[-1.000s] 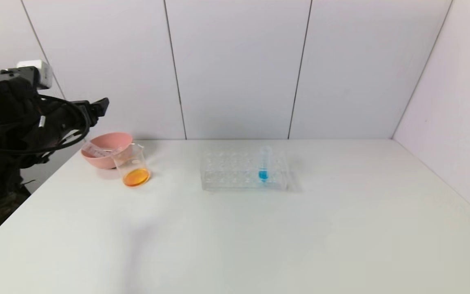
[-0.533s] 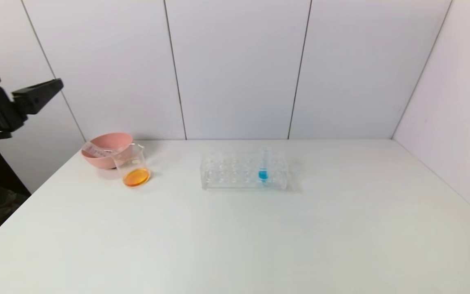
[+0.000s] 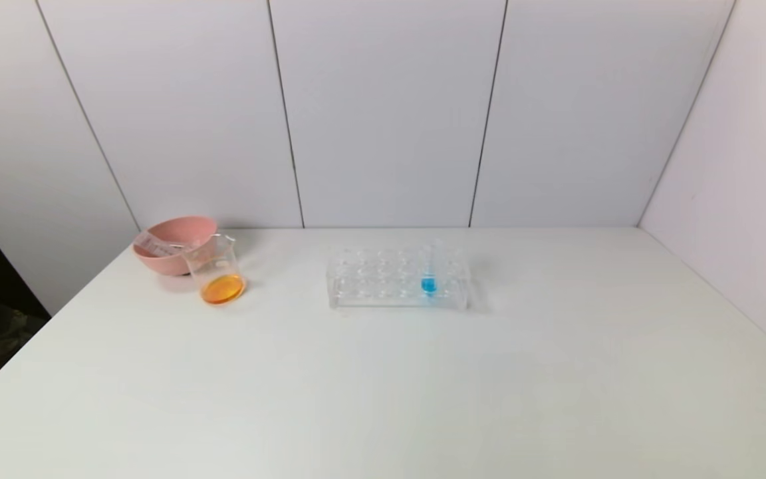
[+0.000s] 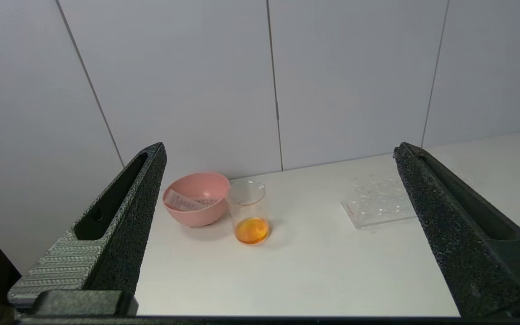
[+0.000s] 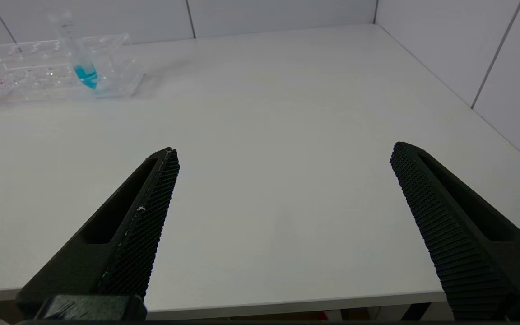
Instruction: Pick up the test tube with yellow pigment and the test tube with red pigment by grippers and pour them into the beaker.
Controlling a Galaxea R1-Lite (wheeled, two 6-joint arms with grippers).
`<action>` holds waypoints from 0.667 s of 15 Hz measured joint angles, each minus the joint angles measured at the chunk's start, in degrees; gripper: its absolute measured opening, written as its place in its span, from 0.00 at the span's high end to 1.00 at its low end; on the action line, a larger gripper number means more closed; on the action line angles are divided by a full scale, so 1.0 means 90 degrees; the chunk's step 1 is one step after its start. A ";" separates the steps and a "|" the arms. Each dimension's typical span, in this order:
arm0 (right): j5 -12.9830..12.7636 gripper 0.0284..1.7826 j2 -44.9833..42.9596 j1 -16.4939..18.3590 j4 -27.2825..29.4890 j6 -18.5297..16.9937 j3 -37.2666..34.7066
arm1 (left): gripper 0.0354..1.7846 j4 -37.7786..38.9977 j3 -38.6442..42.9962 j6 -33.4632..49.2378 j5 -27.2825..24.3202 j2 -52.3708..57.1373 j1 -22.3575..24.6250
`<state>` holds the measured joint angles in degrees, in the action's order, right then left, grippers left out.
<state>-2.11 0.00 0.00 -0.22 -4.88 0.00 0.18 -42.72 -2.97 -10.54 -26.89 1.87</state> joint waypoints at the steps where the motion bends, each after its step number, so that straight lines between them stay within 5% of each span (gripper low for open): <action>1: 0.0000 0.04 0.0000 0.0000 -0.0003 0.0000 0.0000 | 0.01 -0.0339 -0.0003 -0.0020 -0.0031 0.0440 -0.0005; 5: 0.0000 0.04 0.0000 0.0000 0.0000 0.0000 0.0000 | 0.01 -0.1288 0.0265 -0.0306 -0.0060 0.1972 -0.0112; 10: 0.0000 0.04 0.0000 0.0000 0.0000 0.0003 0.0000 | 0.01 -0.0630 0.1856 -0.0466 0.0685 0.2869 -0.0207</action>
<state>-2.11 0.00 0.00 -0.22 -4.85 0.00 -5.49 -26.01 -7.17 -4.38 -1.07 0.00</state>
